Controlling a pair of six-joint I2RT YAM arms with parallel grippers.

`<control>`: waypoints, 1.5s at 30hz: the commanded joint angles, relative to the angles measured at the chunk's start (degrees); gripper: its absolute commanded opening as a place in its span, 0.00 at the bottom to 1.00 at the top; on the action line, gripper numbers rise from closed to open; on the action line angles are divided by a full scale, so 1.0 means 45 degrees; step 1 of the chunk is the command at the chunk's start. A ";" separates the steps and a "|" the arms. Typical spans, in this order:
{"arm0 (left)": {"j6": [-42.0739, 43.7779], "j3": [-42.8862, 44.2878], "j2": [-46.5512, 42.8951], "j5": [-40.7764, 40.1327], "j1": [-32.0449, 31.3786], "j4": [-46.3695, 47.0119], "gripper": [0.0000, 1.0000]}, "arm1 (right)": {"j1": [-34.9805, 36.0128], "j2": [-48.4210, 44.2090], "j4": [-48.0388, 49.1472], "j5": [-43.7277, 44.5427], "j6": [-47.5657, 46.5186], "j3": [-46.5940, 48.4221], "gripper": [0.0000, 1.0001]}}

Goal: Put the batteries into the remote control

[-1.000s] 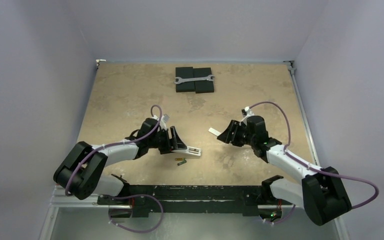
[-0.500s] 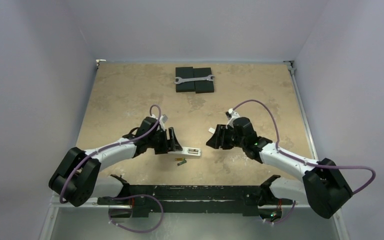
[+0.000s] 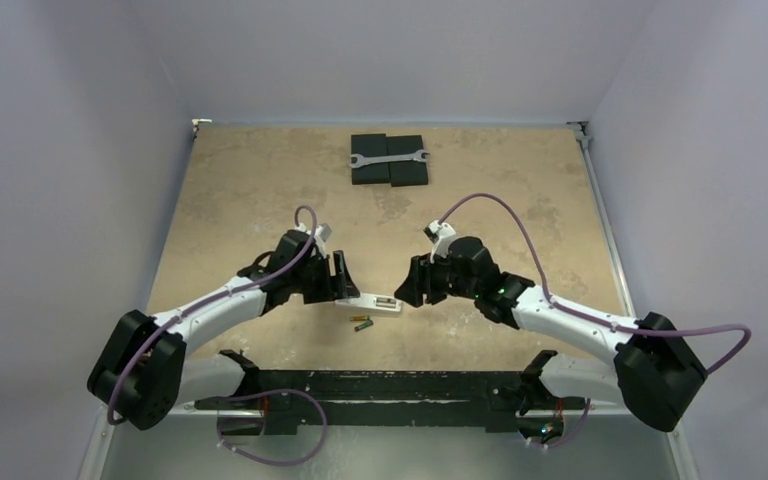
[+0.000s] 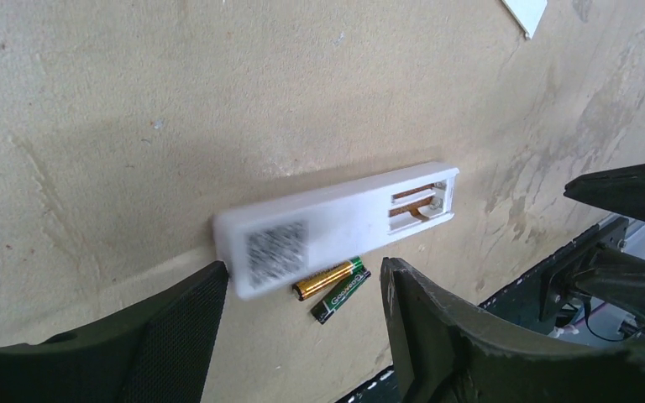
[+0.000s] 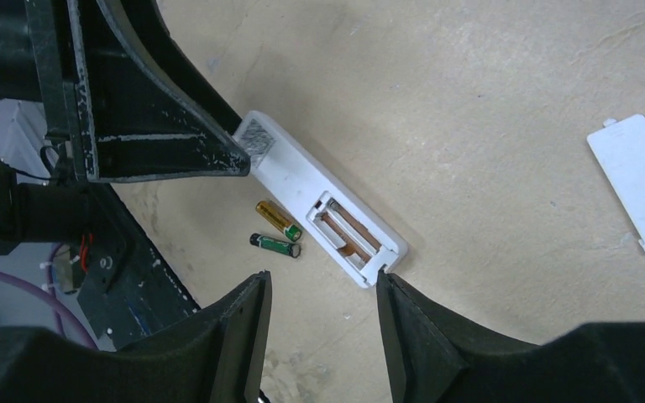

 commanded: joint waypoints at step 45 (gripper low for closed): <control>0.2616 0.3264 -0.4033 -0.1807 0.0011 -0.4187 0.67 | 0.6657 0.4386 -0.2920 0.8477 0.8234 0.3858 0.55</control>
